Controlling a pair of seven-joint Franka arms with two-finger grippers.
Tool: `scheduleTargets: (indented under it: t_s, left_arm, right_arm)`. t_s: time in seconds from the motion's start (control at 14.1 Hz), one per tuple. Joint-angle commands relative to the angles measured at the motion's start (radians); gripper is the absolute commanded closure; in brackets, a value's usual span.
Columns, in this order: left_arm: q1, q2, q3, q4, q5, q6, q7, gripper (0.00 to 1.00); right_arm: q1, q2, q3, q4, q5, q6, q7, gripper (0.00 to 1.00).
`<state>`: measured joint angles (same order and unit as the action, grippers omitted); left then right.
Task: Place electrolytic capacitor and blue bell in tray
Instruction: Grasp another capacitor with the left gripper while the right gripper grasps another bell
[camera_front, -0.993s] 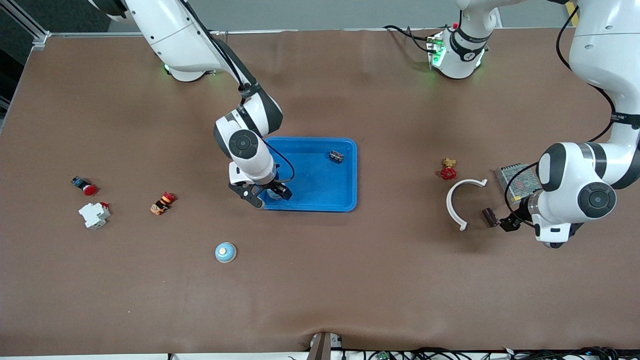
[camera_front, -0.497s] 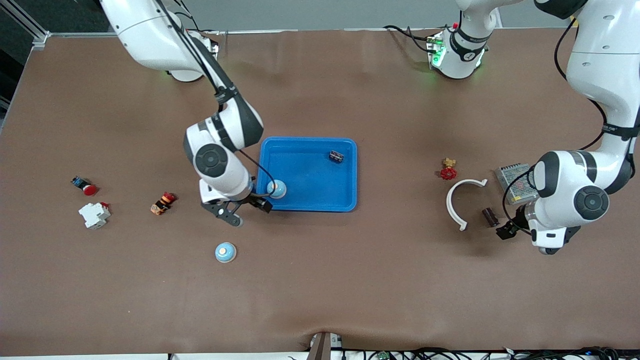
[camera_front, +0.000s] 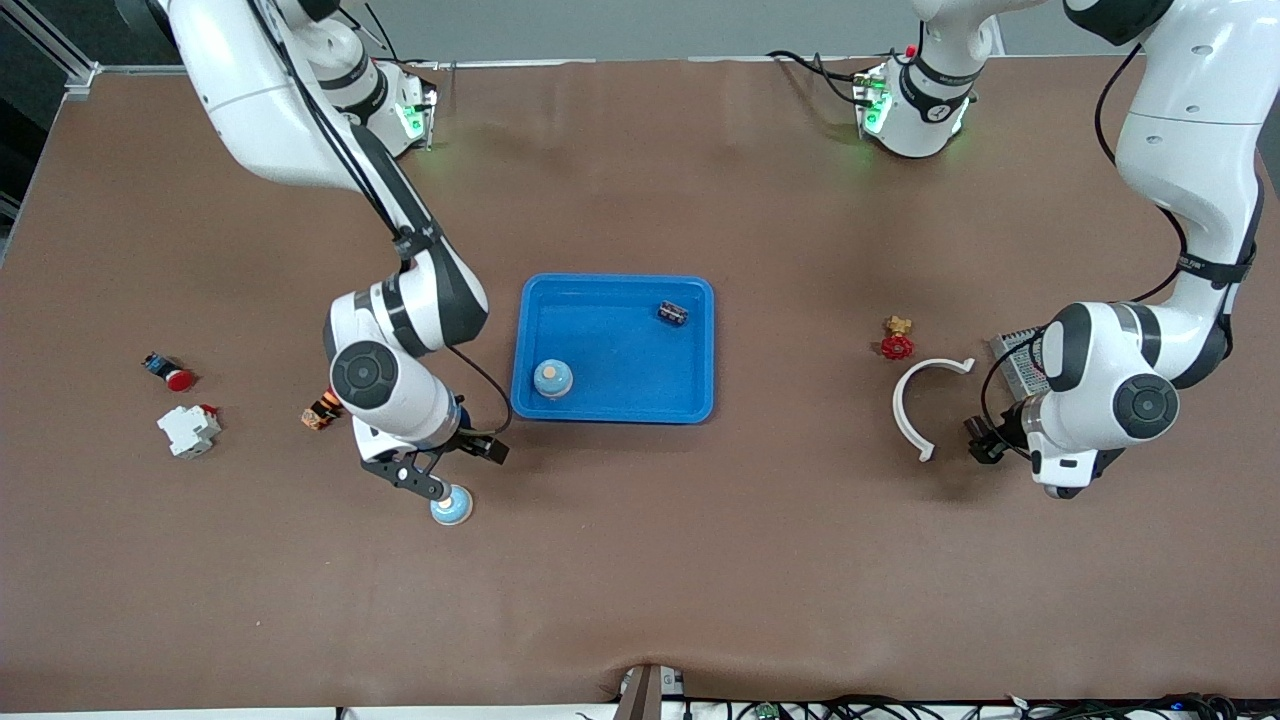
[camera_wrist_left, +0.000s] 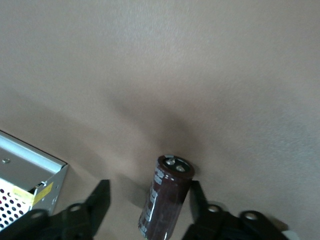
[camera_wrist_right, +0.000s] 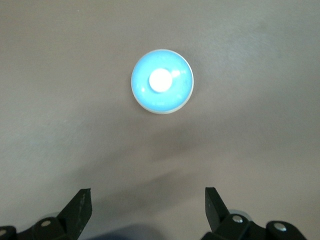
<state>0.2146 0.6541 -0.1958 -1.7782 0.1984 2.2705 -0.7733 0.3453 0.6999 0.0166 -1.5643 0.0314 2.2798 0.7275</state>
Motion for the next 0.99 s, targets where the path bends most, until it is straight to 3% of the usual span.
scheduleTargets:
  t_s: [0.0, 0.14, 0.57, 0.92]
  left_arm:
    - [0.008, -0.013, -0.007, -0.023, -0.011, 0.015, 0.015, 0.68]
    - [0.005, -0.022, -0.013, -0.021, -0.013, 0.015, 0.003, 0.98]
    - [0.002, -0.096, -0.089, -0.013, -0.014, -0.018, -0.112, 1.00]
    - [0.002, -0.168, -0.223, -0.010, -0.014, -0.133, -0.283, 1.00]
  right_arm:
    - [-0.041, 0.105, 0.014, 0.137, -0.018, -0.013, -0.066, 0.00]
    - [-0.055, 0.156, 0.014, 0.197, -0.031, -0.013, -0.080, 0.00]
    - [-0.066, 0.233, -0.010, 0.309, -0.044, -0.013, -0.143, 0.00]
    - [-0.068, 0.248, -0.021, 0.323, -0.044, -0.013, -0.166, 0.00]
